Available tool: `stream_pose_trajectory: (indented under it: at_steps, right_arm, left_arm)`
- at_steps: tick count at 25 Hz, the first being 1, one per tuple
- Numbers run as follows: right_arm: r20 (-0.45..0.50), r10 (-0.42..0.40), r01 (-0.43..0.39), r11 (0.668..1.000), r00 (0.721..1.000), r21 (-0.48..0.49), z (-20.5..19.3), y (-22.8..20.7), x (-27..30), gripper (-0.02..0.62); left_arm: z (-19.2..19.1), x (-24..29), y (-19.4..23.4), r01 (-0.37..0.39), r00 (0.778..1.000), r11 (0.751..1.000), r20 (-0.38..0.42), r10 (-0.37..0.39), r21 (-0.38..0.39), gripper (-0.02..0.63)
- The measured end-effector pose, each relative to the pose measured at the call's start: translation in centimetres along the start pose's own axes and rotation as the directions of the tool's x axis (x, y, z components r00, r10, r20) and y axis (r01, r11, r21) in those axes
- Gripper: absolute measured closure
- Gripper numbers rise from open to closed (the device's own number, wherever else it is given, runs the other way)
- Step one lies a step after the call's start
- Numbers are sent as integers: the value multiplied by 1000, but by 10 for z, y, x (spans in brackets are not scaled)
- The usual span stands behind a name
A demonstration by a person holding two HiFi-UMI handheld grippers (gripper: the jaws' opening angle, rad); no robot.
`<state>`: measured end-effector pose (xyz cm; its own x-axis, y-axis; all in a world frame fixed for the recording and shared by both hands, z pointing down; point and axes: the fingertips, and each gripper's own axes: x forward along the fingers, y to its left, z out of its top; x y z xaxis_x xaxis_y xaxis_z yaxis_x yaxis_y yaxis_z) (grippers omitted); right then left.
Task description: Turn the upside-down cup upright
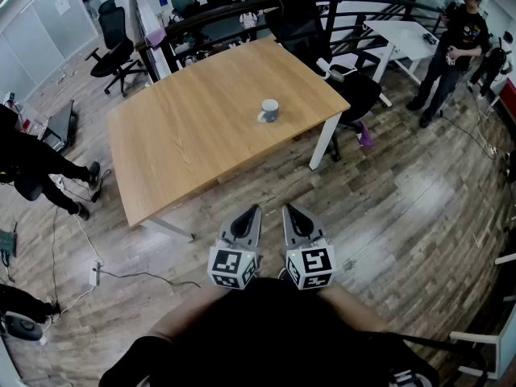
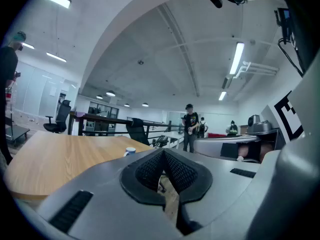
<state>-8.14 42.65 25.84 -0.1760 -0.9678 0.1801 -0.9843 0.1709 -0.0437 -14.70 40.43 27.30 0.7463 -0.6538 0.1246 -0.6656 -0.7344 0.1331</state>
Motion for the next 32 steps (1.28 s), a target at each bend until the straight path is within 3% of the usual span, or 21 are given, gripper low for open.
stream_pose_trajectory:
  at_steps: [13,20,26,32]
  right_arm:
    - [-4,-40,40,999,999,11,1,21,29,583]
    - [-13,-77,78,993,997,91,-10,19,47,583]
    - [-32,-109,112,989,993,101,-17,-22,88,583]
    - [-49,-86,91,989,995,113,-20,-84,171,583]
  left_arm:
    - [0,-5,37,32,999,999,-7,-32,-7,601]
    - [-12,-1,57,65,997,998,-37,-65,-5,601]
    - [-16,41,84,42,998,999,-51,-43,-22,601]
    - [-13,130,124,-2,998,1000,-55,1,-26,600]
